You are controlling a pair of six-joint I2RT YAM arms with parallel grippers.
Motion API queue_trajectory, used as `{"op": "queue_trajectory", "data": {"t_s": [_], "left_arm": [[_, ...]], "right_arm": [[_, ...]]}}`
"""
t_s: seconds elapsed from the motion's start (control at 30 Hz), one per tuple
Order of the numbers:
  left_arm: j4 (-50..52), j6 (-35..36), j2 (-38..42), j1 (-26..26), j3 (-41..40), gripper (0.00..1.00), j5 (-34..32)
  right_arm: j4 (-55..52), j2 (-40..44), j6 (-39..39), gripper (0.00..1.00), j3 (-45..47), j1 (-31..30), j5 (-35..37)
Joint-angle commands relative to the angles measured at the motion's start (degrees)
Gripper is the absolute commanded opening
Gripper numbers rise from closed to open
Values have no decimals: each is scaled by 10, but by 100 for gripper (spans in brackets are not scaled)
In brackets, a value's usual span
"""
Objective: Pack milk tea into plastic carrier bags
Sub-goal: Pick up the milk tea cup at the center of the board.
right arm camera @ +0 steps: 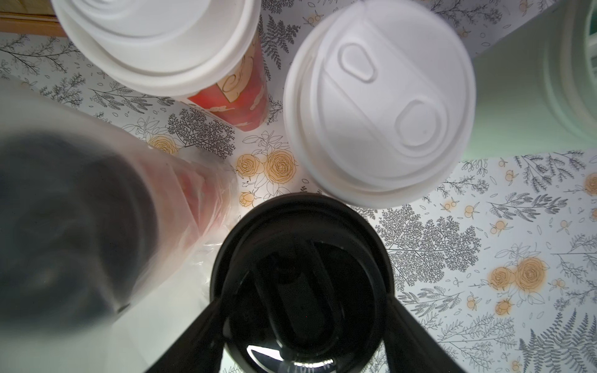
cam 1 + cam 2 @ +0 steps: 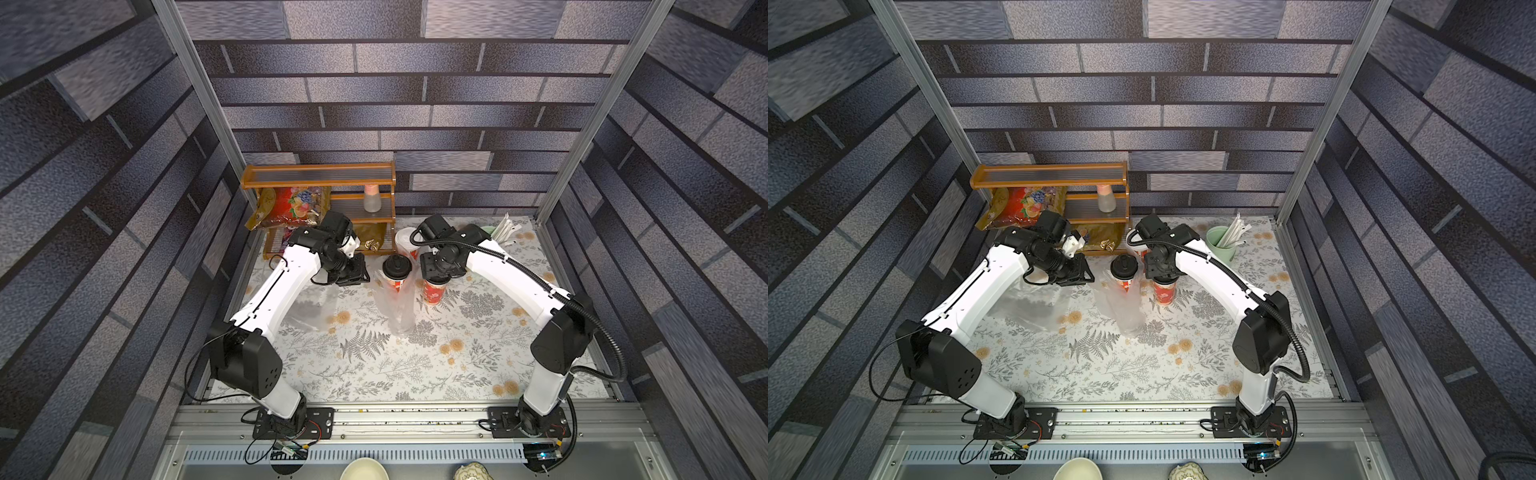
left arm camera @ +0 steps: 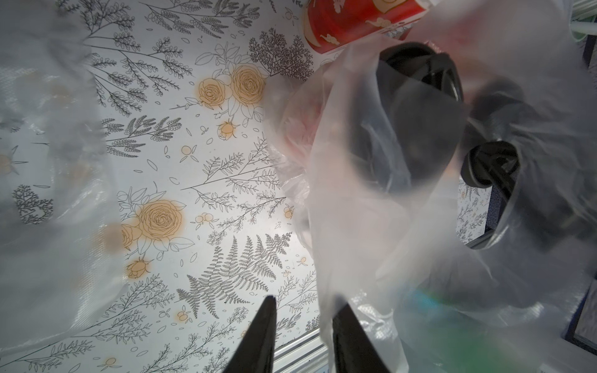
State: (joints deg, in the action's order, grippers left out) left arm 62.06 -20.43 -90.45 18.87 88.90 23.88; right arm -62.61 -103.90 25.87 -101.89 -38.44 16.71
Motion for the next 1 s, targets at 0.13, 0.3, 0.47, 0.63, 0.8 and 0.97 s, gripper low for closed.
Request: {"op": "queue_trajectory", "data": {"t_s": [0.13, 0.3, 0.47, 0.63, 0.8, 0.97], "left_arm": [[1, -7, 20, -2, -7, 38, 12], [0, -10, 28, 3, -13, 40, 21], [1, -11, 33, 10, -16, 39, 18], [1, -13, 44, 13, -22, 40, 17], [0, -14, 49, 25, -24, 40, 24], [-6, -16, 51, 35, -31, 35, 25]], "right_arm": [[-63, 55, -2, 71, -53, 4, 16], [-95, 82, -1, 70, -87, 5, 15], [-131, 103, 3, 69, -137, 2, 13], [-182, 106, 7, 68, -213, -5, 16], [-239, 84, 12, 67, -318, -28, 31], [-279, 55, 21, 67, -415, -53, 40]]}}
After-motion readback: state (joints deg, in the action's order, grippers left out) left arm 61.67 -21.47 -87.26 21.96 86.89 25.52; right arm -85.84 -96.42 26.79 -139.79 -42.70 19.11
